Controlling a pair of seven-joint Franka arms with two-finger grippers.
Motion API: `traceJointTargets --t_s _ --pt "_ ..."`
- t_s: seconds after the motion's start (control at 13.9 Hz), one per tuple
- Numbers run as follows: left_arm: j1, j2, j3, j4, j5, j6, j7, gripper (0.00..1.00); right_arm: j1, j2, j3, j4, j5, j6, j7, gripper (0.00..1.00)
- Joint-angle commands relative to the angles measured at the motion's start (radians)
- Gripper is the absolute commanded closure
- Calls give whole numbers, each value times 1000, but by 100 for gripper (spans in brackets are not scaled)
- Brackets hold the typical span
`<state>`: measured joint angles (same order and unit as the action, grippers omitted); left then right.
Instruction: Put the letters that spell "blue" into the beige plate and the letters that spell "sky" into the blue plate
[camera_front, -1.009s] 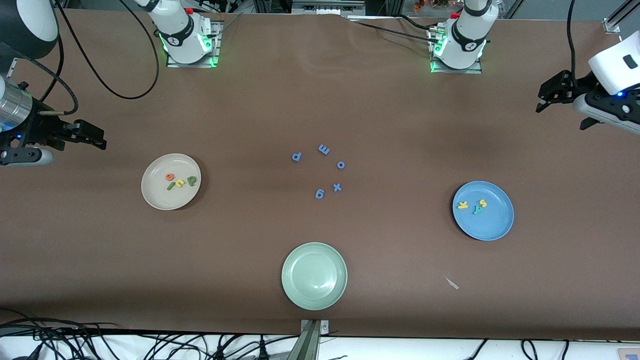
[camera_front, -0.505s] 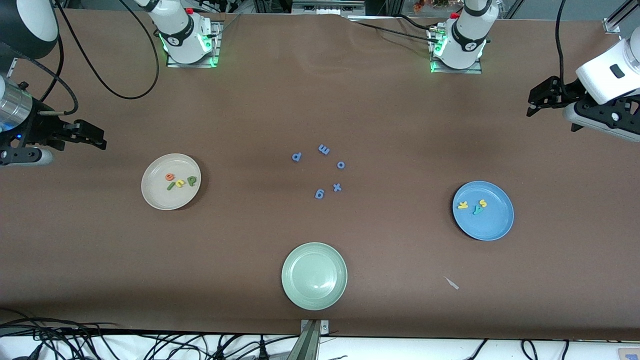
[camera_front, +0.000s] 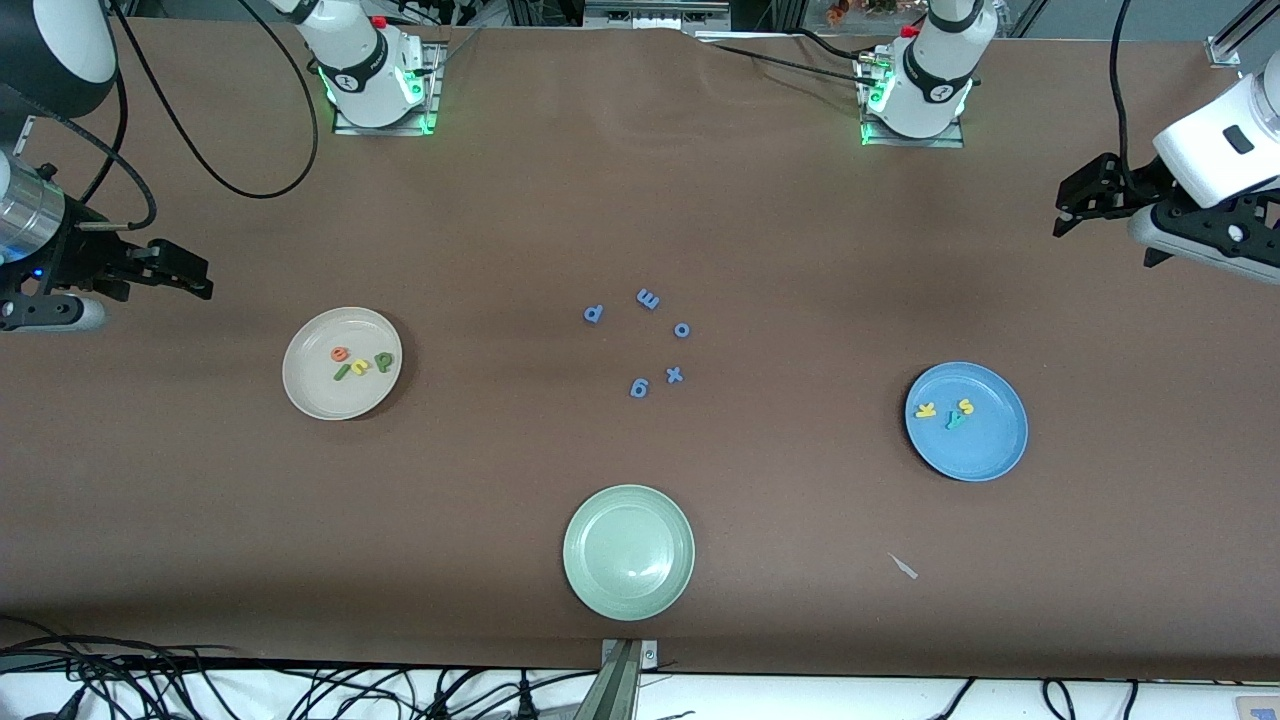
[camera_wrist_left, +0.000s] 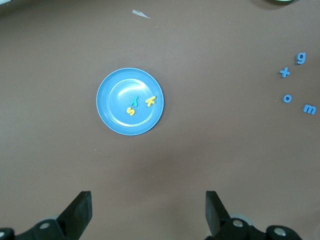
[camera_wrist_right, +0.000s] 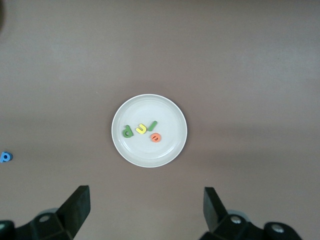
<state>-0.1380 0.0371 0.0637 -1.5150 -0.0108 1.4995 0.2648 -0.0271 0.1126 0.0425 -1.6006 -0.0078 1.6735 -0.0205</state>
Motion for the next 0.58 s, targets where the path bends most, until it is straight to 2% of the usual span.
traceJointTargets --t_s 0.0,0.5 --pt "-5 18 -4 39 14 -25 -9 0 -8 -10 11 -9 -14 -1 8 0" --pt "-11 18 -8 41 14 -25 -9 0 -8 -10 11 -9 -11 -1 8 0"
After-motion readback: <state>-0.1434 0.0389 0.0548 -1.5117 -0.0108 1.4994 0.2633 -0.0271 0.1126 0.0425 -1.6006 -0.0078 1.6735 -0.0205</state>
